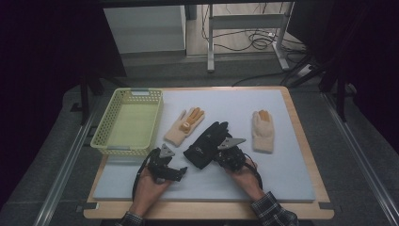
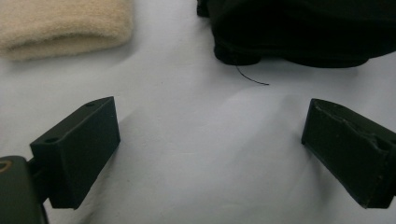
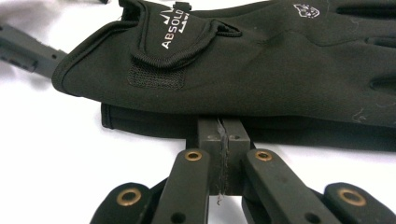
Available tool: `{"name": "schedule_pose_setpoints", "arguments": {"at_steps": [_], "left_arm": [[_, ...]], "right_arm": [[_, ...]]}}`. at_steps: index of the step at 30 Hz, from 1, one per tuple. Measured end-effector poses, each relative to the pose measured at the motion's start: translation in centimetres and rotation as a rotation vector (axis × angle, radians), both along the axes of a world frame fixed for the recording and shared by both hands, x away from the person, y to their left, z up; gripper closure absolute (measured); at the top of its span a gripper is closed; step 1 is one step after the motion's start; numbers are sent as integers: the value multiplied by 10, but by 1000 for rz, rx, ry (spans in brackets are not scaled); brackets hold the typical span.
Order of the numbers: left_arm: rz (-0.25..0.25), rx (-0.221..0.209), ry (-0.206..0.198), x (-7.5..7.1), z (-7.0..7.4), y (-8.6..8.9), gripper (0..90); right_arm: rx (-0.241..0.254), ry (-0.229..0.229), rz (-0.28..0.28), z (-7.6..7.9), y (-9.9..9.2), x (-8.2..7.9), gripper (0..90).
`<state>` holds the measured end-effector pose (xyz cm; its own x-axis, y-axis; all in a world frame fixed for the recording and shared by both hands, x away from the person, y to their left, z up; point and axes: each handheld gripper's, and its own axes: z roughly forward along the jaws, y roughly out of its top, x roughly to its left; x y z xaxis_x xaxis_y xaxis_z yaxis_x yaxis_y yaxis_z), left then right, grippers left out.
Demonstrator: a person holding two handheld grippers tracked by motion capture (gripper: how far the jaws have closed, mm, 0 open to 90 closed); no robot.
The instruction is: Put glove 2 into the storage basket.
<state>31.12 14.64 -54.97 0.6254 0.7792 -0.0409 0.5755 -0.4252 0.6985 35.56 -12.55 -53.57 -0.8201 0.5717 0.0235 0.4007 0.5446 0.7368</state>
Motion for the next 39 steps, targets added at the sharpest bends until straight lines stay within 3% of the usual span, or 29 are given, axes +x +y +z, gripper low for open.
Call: {"name": "schedule_pose_setpoints", "arguments": {"at_steps": [3,9,13,18,27,31,34,39], "left_arm": [[0,0,0,0,0,0,44],[0,0,1,0,0,0,43],[0,0,0,0,0,0,43],[0,0,1,0,0,0,43],[1,1,0,0,0,0,41],[0,2,0,0,0,0,41],[0,2,3,0,0,0,41],[0,1,5,0,0,0,42]], "right_arm": [[-5,-11,-2,0,0,-2,859],[-17,-19,23,6,-7,-8,693],[-6,-46,-7,15,-22,-12,609],[-33,-75,-54,18,-43,-16,458],[-38,-45,-96,12,-80,-23,210],[-57,-48,-121,10,-92,-24,145],[-78,-17,-125,3,-97,-23,99],[-76,-29,-126,2,-97,-24,94]]}}
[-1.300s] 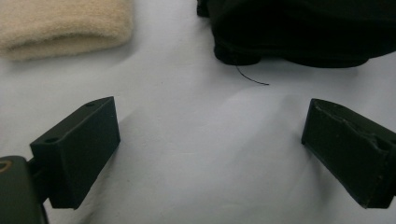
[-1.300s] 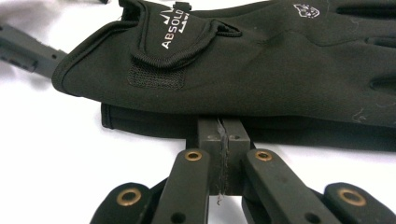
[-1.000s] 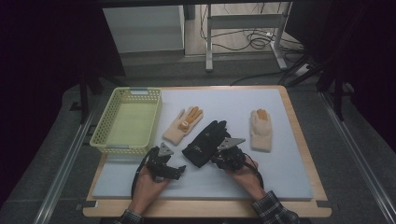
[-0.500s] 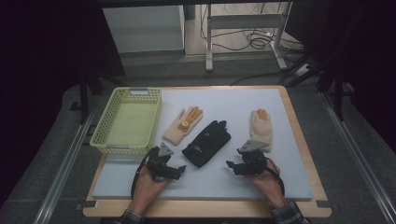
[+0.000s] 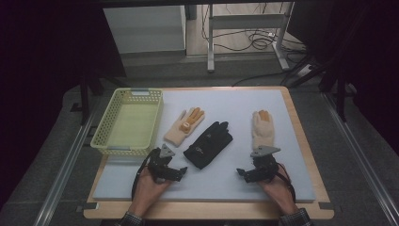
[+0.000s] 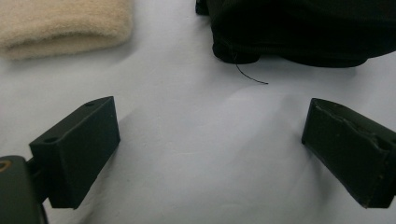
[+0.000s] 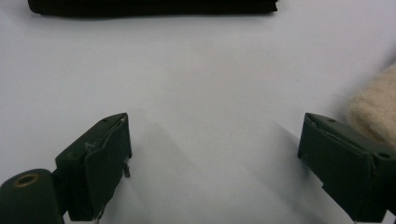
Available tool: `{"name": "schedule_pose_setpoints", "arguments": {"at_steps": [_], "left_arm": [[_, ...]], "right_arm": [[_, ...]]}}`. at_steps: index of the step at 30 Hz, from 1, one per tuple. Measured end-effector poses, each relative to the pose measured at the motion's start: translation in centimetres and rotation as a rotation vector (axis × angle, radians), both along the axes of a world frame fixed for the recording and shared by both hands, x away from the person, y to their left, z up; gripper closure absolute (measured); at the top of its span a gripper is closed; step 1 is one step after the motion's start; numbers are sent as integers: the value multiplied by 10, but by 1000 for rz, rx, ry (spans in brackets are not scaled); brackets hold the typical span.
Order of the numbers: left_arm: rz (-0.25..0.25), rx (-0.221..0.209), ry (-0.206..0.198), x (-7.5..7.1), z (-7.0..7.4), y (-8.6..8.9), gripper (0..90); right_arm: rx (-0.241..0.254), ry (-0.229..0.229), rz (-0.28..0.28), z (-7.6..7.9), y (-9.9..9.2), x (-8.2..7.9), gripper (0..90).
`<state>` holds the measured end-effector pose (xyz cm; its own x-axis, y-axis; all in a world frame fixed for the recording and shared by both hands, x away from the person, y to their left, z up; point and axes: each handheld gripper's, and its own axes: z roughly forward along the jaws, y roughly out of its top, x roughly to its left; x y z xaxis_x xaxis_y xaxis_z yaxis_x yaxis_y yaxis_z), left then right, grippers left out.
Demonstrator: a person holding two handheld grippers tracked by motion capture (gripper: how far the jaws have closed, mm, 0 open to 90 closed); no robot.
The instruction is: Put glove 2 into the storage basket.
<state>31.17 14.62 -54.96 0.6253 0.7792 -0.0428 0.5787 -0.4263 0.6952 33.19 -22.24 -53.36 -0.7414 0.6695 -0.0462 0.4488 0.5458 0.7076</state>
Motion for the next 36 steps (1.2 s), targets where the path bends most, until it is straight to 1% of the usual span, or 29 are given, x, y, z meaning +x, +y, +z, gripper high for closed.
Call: {"name": "schedule_pose_setpoints", "arguments": {"at_steps": [9,16,20,21,22,24,27,28,31,34,36], "left_arm": [[-1,5,1,0,0,0,41],[6,-1,4,0,1,-1,41],[5,10,27,2,3,-3,40],[-1,3,35,2,5,-3,37],[-11,-14,42,3,6,-3,41],[-22,-37,43,4,10,-4,39],[-35,-28,33,4,16,-6,23],[-48,-26,34,3,19,-6,18],[-58,-25,15,3,24,-10,7],[-74,-40,11,6,30,-16,3],[-83,-34,13,9,32,-21,0]], "right_arm": [[5,1,-1,0,0,0,95],[5,1,-1,0,0,0,95],[5,1,-1,0,0,0,95],[5,1,-1,0,0,0,95],[5,1,-1,0,0,0,95],[5,0,-1,0,0,0,95],[5,0,-1,0,0,0,95],[3,-1,1,0,0,0,95],[4,-1,1,0,0,0,95],[4,-2,1,0,0,0,95],[4,-2,0,0,0,0,95]]}}
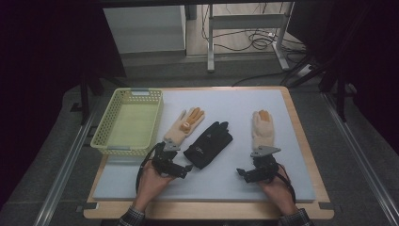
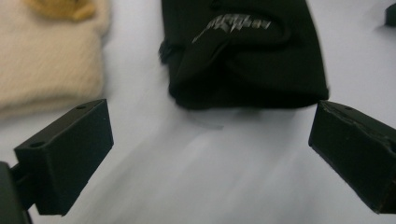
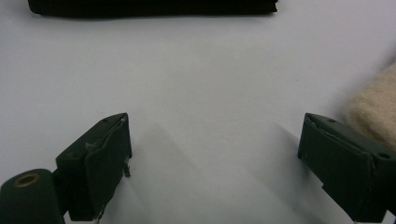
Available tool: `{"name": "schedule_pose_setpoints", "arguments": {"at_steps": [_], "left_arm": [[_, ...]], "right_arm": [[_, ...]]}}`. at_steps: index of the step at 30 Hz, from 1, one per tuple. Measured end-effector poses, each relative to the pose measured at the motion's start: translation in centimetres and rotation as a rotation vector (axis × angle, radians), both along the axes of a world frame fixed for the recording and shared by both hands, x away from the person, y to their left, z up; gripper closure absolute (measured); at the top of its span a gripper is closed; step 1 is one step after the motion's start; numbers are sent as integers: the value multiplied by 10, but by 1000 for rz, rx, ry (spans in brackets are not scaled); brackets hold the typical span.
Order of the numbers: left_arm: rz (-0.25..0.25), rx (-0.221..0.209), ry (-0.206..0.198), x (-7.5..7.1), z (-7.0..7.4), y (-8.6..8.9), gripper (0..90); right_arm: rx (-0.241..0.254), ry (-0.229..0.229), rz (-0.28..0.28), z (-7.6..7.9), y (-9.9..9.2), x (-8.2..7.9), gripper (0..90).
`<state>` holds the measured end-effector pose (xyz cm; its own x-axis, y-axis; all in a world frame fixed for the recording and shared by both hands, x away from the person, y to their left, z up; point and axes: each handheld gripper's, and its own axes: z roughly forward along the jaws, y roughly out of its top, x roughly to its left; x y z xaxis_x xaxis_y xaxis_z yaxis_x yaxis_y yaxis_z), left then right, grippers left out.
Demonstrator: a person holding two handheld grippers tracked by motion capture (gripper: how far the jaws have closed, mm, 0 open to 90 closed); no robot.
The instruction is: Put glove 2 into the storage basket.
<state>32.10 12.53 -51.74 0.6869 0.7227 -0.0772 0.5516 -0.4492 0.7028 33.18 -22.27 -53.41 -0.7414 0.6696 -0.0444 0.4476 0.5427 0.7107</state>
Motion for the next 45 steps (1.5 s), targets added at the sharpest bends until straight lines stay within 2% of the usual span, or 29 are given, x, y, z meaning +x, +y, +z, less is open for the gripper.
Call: {"name": "schedule_pose_setpoints", "arguments": {"at_steps": [4,8,11,17,23,27,34,39,45], "left_arm": [[-25,23,-1,9,7,-11,0],[-39,25,14,19,12,-23,0],[-42,47,14,26,15,-32,0],[-84,69,23,43,17,-54,0],[-101,90,57,61,11,-74,0],[-97,125,81,73,4,-85,0],[-83,167,100,87,-7,-93,0],[-62,224,73,85,-6,-95,0],[-50,156,138,91,-11,-90,0]], "right_arm": [[-1,0,1,0,0,0,95],[-1,-1,1,0,0,0,95],[-2,-1,1,0,0,0,95],[-2,0,1,0,0,0,95],[0,0,0,0,0,0,95],[-1,0,1,0,0,0,95],[-1,0,1,0,0,0,95],[-1,0,1,0,0,0,95],[-1,0,1,0,0,0,95]]}}
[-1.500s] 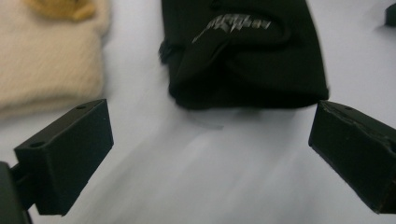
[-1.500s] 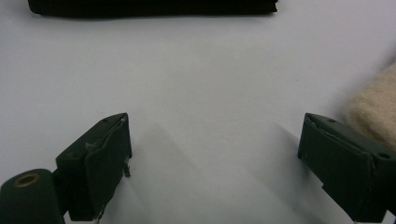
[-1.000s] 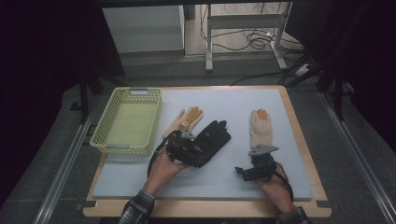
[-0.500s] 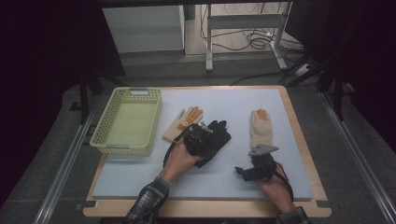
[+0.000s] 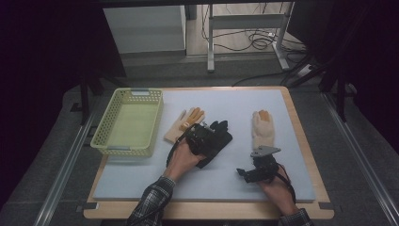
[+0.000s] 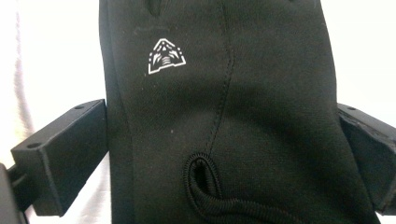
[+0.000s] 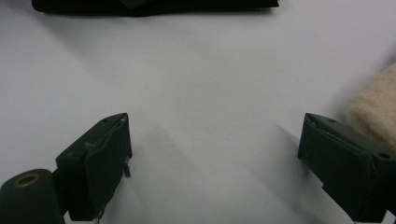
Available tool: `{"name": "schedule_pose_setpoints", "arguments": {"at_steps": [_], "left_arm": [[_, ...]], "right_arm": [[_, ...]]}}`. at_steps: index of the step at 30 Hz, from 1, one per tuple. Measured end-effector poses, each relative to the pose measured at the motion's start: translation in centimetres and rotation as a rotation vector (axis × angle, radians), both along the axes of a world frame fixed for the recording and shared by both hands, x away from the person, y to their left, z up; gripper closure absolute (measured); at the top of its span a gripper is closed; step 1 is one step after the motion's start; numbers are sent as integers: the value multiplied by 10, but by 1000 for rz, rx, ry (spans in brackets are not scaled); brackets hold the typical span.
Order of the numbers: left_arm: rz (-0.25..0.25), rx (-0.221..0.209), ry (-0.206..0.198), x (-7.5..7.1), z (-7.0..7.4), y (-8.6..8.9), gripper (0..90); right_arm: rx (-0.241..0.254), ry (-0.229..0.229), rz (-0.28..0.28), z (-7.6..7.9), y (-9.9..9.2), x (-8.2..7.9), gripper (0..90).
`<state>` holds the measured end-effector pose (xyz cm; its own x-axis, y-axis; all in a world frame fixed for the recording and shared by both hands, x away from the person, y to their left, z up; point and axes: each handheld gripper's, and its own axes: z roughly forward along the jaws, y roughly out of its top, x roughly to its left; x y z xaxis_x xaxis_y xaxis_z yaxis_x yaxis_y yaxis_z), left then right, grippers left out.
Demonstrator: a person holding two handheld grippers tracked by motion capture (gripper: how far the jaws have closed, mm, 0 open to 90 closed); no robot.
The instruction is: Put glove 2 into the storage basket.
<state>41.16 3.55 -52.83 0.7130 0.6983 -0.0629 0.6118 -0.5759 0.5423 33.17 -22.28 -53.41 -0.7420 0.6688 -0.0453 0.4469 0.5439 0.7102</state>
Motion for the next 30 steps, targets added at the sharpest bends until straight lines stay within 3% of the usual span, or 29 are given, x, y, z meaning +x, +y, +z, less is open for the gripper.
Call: {"name": "schedule_pose_setpoints", "arguments": {"at_steps": [3,5,10,16,18,20,24,27,30], "left_arm": [[-31,7,15,-5,1,-3,0],[-59,57,-8,-11,2,-7,0],[-61,58,-12,-13,4,-8,34],[-13,49,-37,-9,12,6,411],[-1,29,-23,-4,14,12,569],[2,13,-8,-2,15,16,640],[2,24,-25,-1,20,18,668],[11,-10,-34,-1,33,21,665],[12,-14,-55,-2,49,24,657]], "right_arm": [[0,0,0,0,0,0,95],[0,0,0,0,0,0,95],[-1,0,0,0,0,0,95],[0,-1,0,0,0,0,95],[0,-1,0,0,0,0,95],[0,-1,0,0,0,0,95],[-1,0,0,0,0,0,95],[-1,0,0,0,0,0,95],[-1,0,0,0,0,0,95]]}}
